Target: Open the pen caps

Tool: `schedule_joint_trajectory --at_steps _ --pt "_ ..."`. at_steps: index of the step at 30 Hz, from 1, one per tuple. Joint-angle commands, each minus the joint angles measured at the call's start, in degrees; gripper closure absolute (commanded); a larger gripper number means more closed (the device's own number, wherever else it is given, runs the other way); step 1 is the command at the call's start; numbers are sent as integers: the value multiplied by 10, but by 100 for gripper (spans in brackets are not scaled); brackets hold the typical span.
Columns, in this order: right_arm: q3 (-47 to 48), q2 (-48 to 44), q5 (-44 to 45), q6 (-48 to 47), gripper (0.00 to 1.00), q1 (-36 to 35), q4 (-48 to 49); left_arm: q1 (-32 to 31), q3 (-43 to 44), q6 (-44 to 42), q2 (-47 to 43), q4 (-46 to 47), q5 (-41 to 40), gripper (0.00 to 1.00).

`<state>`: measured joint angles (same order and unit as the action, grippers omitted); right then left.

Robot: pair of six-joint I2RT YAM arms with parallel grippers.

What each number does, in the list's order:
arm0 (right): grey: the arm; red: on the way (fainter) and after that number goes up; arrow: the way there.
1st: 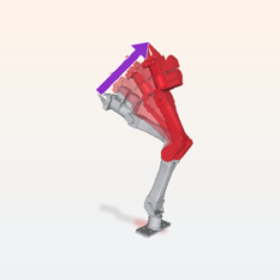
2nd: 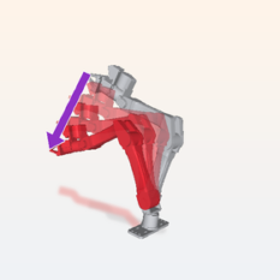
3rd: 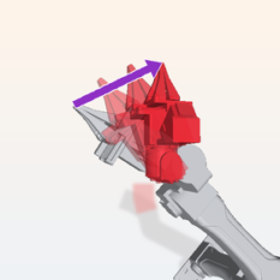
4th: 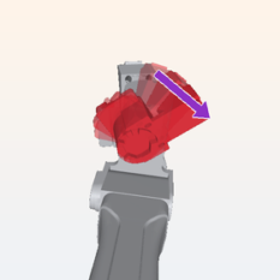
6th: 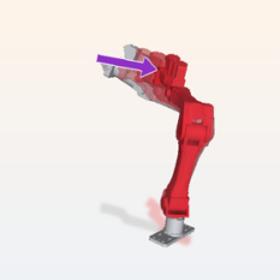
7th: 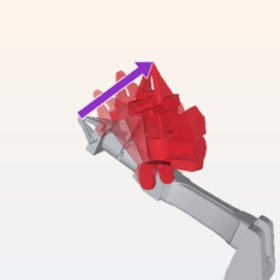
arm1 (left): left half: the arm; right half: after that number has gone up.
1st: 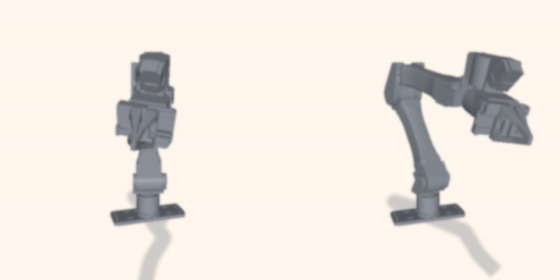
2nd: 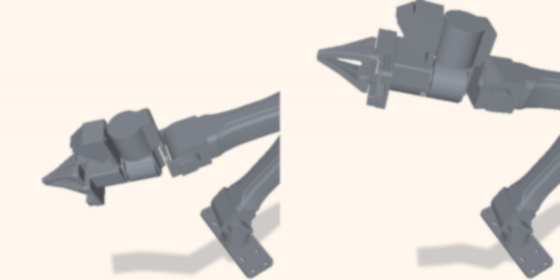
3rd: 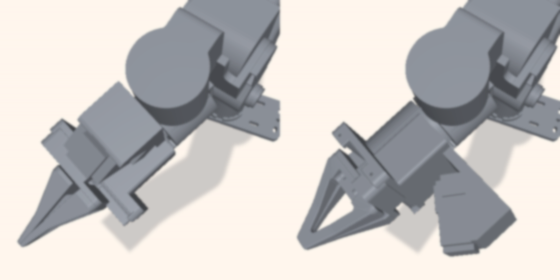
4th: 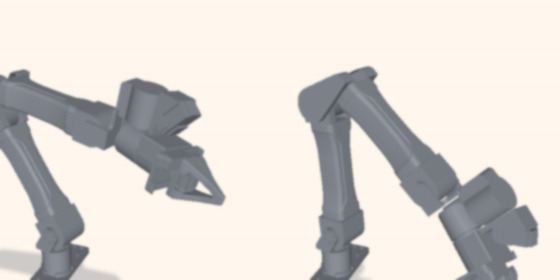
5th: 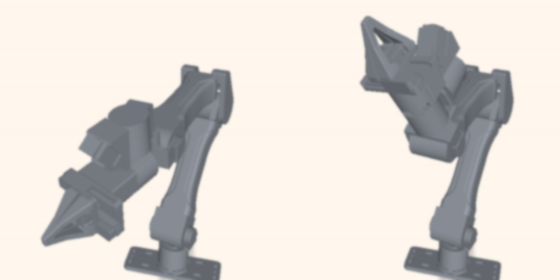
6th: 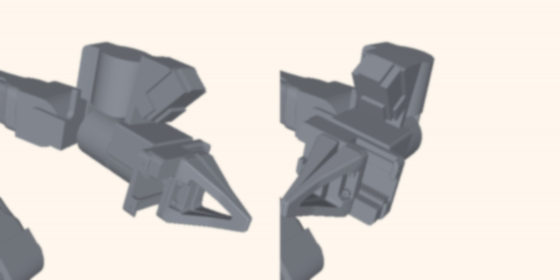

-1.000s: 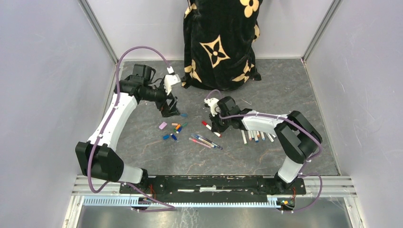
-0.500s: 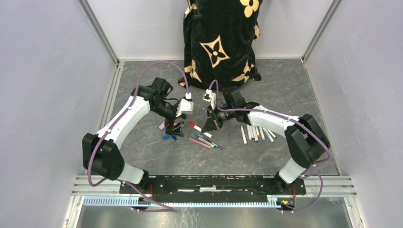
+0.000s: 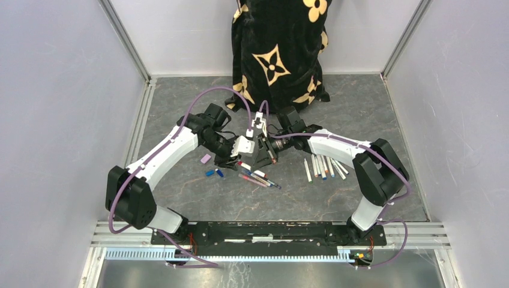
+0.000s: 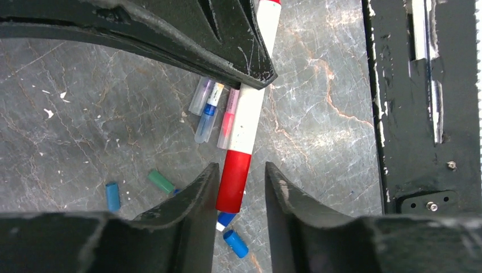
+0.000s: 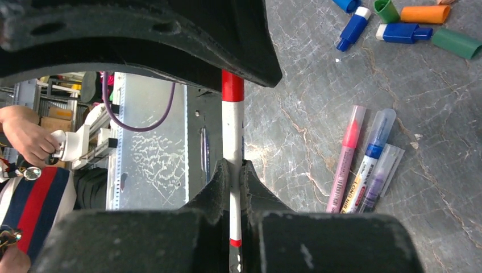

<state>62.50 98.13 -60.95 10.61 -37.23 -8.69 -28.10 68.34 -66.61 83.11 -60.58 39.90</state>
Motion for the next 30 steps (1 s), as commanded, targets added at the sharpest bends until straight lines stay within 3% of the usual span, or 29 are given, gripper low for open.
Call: schedule_joint_trajectory --at_steps 1,4,9,12,14,17,23,30 --pt "24 13 -27 16 100 -6 14 -8 -5 -32 -14 14 -5 68" --pt "29 21 -27 40 100 -9 36 -14 -10 -36 -19 14 -10 96" --pt "22 32 -11 105 66 -23 108 -15 -10 -31 -25 14 -14 98" --pt "32 49 -10 113 63 -39 115 -15 -7 -29 -28 14 -11 98" --pt "30 54 -15 126 71 -44 129 -15 -7 -30 -30 13 -11 98" --pt "18 47 -31 125 100 -43 140 -14 -16 -49 -36 9 -31 98" --pt "-4 5 -1 42 100 -22 34 2 -30 -68 -50 36 -93 98" --pt "-75 -45 42 -19 100 15 -31 99 -23 -97 -24 80 -139 98"
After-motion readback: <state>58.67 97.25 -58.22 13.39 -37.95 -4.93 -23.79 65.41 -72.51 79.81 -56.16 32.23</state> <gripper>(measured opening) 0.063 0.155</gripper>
